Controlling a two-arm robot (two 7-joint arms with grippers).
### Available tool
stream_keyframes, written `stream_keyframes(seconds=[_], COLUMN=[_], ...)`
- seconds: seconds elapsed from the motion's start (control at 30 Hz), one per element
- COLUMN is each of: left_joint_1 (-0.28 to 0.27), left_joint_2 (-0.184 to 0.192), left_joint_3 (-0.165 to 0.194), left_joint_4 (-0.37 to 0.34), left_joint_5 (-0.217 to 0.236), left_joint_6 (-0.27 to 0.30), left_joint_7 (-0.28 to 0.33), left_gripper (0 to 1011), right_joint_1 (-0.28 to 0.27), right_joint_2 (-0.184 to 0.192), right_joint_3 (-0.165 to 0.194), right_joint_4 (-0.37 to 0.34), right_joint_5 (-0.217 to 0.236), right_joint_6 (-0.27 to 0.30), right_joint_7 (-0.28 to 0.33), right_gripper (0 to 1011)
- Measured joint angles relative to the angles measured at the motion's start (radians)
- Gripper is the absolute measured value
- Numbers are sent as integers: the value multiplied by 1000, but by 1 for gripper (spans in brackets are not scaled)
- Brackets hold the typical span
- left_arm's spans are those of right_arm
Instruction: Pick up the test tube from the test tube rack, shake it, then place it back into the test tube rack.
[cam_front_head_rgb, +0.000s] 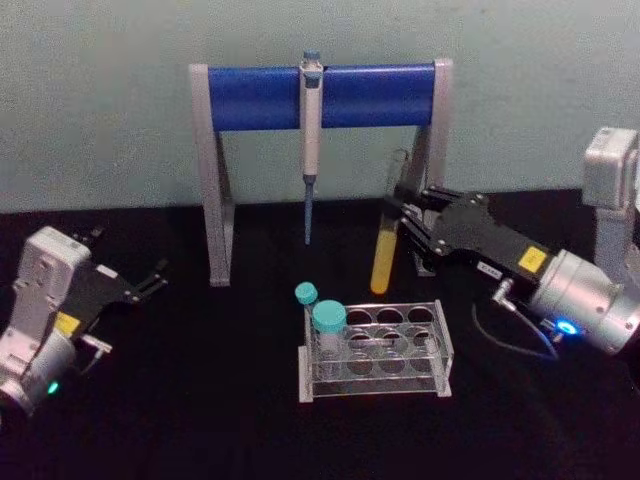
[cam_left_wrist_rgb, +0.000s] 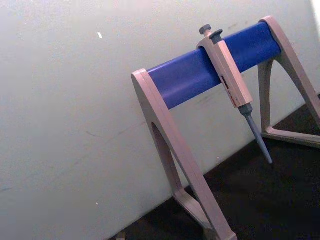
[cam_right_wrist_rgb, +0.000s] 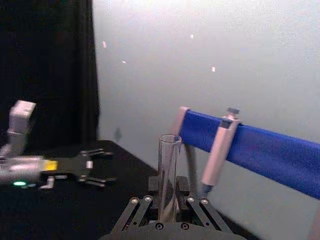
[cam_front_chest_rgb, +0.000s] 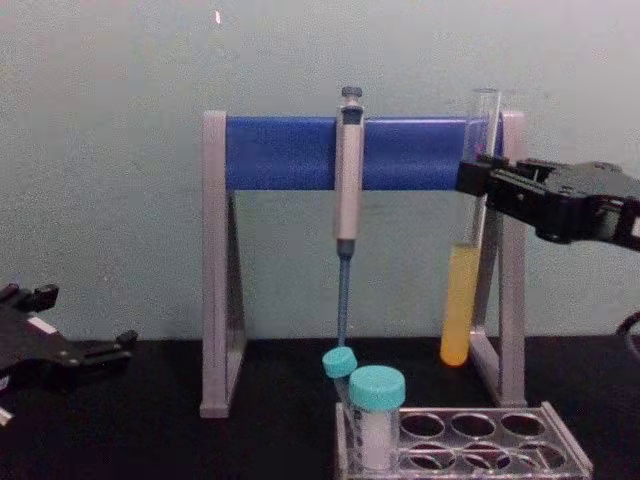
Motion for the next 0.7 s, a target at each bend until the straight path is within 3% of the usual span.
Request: stream_keyframes(seconds=[0.17,0.33,0.37,0.47,0.7], left_joint_1=[0,0,0,0,0], left_joint_2=[0,0,0,0,0], left_joint_3=[0,0,0,0,0], left_joint_4=[0,0,0,0,0], left_joint_5=[0,0,0,0,0], left_joint_6=[0,0,0,0,0], left_joint_7=[0,0,0,0,0], left_gripper=[1001,1001,1001,1001,1001], right_joint_1=[-31,-55,-69,-79,-72], right_joint_2=[55,100,123,140,145], right_joint_3=[18,35,48,60,67], right_joint_4=[-38,-67,-81,-89,-90], right_joint_5=[71,100,106,105,35], right_joint_6=[31,49,55,58,59], right_joint_7=[47,52,37,12,-72], right_gripper=[228,228,228,228,227])
